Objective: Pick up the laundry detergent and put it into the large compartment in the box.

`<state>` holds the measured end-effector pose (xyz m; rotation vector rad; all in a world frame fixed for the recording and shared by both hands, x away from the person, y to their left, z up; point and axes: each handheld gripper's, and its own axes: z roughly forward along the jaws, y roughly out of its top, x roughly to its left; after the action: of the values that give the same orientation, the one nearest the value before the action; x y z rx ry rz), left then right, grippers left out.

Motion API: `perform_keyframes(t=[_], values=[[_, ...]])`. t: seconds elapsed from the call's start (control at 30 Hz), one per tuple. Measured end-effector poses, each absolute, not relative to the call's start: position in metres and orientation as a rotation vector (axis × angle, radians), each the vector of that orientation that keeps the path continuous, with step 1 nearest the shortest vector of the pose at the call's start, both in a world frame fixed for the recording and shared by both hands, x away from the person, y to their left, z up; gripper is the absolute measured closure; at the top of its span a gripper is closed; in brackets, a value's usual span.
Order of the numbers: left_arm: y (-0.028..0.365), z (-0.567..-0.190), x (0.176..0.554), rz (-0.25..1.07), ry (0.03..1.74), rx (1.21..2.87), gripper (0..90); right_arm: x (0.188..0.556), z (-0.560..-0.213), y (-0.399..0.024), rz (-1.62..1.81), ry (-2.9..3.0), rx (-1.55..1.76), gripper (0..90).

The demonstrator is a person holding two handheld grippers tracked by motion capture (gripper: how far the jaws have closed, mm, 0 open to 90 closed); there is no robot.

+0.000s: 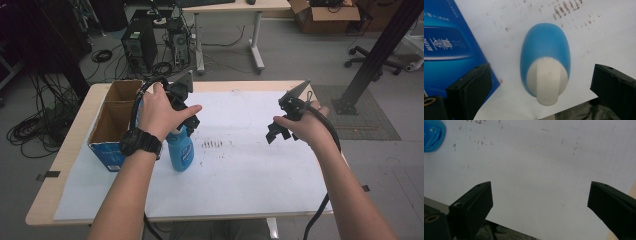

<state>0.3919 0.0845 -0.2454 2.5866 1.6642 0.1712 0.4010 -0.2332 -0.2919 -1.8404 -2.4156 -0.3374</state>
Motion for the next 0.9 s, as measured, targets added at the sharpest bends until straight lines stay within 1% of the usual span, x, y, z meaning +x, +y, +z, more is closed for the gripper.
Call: perform_keyframes(t=[0.33, 0.57, 0.9], values=[[0.083, -0.260, 0.391, 0.150, 1.672, 2.594, 4.1, 0.400, -0.296, -0.232, -0.330, -2.407, -1.840, 6.5], [0.079, -0.278, 0.391, 0.131, 1.687, 2.609, 4.2, 0.400, -0.297, -0.233, -0.331, -2.413, -1.839, 6.5], [0.078, -0.289, 0.391, 0.129, 1.700, 2.612, 4.2, 0.400, -0.300, -0.235, -0.330, -2.407, -1.840, 6.5]])
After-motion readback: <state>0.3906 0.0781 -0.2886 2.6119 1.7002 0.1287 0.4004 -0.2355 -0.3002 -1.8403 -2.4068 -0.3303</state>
